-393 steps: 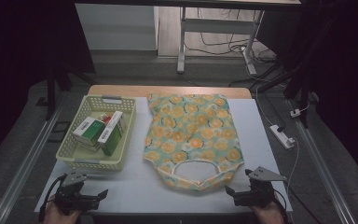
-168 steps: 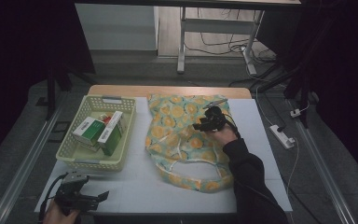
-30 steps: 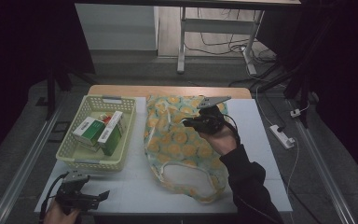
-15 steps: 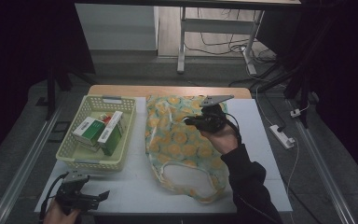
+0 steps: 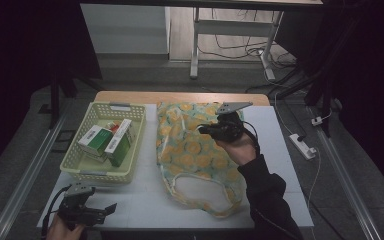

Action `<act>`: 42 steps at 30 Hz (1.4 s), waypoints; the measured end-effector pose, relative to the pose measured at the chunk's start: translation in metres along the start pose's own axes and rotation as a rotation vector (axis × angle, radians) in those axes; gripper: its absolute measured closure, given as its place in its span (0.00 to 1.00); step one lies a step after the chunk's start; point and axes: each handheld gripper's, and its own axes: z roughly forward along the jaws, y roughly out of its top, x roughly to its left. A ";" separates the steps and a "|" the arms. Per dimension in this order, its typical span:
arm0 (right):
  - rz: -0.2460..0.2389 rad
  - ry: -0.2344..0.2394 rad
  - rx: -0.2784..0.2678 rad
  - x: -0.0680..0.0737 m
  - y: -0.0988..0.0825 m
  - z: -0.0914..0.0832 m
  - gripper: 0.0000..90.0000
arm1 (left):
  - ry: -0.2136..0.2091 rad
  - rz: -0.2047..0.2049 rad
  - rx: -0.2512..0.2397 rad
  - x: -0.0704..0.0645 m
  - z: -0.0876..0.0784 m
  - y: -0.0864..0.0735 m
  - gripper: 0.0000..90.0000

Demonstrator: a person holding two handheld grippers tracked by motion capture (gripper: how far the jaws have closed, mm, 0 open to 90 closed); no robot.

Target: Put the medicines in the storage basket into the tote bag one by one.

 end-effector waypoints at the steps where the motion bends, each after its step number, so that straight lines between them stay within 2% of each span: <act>1: 0.001 0.001 0.000 0.000 0.000 0.000 1.00 | -0.004 -0.005 -0.009 0.000 -0.001 0.000 0.00; 12: 0.003 -0.001 0.009 -0.001 -0.003 0.003 1.00 | -0.004 -0.010 -0.042 0.001 -0.008 0.002 0.00; 14: 0.002 -0.004 0.013 -0.002 -0.003 0.004 1.00 | 0.002 0.000 -0.044 0.001 -0.010 0.002 0.00; 15: 0.003 -0.004 0.014 -0.002 -0.003 0.004 1.00 | 0.011 0.019 -0.060 0.001 -0.013 0.003 0.00; 21: 0.001 -0.002 0.016 -0.002 -0.004 0.005 1.00 | 0.013 0.029 -0.087 0.003 -0.020 0.006 0.00; 28: 0.001 -0.002 0.018 -0.003 -0.004 0.005 0.99 | 0.020 0.021 -0.117 0.010 -0.029 0.010 0.00; 35: 0.004 -0.004 0.019 -0.003 -0.004 0.005 1.00 | 0.014 -0.007 -0.156 0.022 -0.037 0.015 0.00; 42: 0.005 -0.002 0.016 -0.003 -0.004 0.004 0.99 | 0.037 -0.023 -0.182 0.032 -0.040 0.024 0.00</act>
